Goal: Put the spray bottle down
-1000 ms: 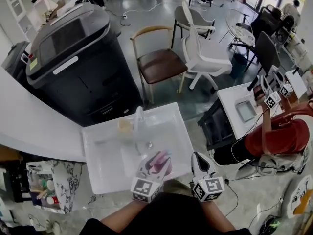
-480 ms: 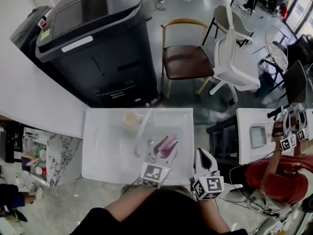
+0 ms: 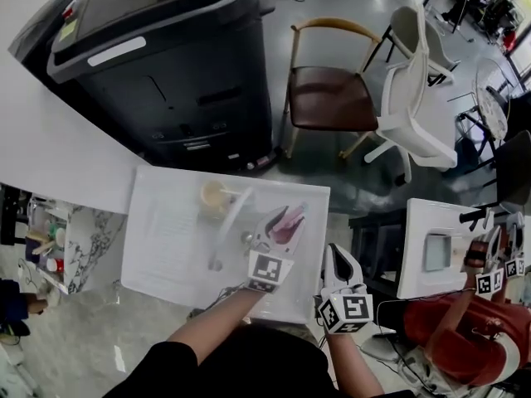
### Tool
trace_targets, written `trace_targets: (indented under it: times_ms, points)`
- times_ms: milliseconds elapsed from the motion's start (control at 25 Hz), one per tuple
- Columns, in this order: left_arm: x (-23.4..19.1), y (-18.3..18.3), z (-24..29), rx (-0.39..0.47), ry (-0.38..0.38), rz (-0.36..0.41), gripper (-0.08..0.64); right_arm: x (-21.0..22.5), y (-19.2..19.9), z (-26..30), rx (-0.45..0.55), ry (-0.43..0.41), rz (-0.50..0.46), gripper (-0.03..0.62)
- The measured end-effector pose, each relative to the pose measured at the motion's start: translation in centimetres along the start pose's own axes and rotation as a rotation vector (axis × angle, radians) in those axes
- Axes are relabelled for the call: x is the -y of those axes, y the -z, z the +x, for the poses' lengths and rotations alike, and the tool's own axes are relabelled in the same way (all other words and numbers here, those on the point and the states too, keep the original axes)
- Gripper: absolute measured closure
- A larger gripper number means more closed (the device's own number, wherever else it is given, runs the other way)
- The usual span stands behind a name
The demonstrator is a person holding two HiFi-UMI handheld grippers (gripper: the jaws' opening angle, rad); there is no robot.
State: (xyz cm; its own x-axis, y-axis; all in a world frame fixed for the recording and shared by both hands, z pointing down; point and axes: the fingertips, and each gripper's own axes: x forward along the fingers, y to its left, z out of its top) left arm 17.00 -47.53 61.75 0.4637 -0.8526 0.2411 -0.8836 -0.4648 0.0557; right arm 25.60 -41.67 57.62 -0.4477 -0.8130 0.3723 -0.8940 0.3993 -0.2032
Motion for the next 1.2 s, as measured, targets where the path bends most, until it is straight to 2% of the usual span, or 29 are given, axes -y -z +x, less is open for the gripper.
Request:
trace_targets:
  times_ms: [160, 520, 760, 840, 960, 1040, 1120, 1200]
  points:
    - [-1.7, 1.4, 2.7, -0.011, -0.017, 0.072, 0.379, 0.9, 0.6, 1.7, -0.027, -0.008, -0.008, 0.594]
    - [-4.3, 3.5, 6.7, -0.004, -0.08, 0.109, 0.379, 2.4, 2.0, 4.2, -0.07, -0.028, -0.003, 0.594]
    - [-5.5, 4.9, 7.3, 0.031, -0.114, 0.09, 0.377, 2.3, 3.1, 3.8, -0.092, -0.029, -0.001, 0.594]
    - [-5.3, 5.0, 7.4, 0.048, -0.106, 0.08, 0.376, 2.5, 3.4, 3.3, -0.097, -0.022, 0.003, 0.594]
    - [-4.9, 5.3, 7.5, 0.021, -0.084, 0.086, 0.373, 2.6, 4.1, 2.5, -0.108, -0.014, 0.01, 0.594]
    - [-4.7, 5.9, 7.5, -0.002, -0.08, 0.067, 0.331, 2.4, 4.4, 1.9, -0.113, -0.01, 0.014, 0.594]
    - [-4.8, 6.2, 7.4, 0.002, -0.086, -0.007, 0.268, 2.1, 4.6, 1.3, -0.114, -0.006, 0.015, 0.594]
    - [-4.9, 6.3, 7.3, -0.007, -0.066, 0.004, 0.244, 1.6, 4.5, 0.9, -0.109, -0.002, 0.018, 0.594]
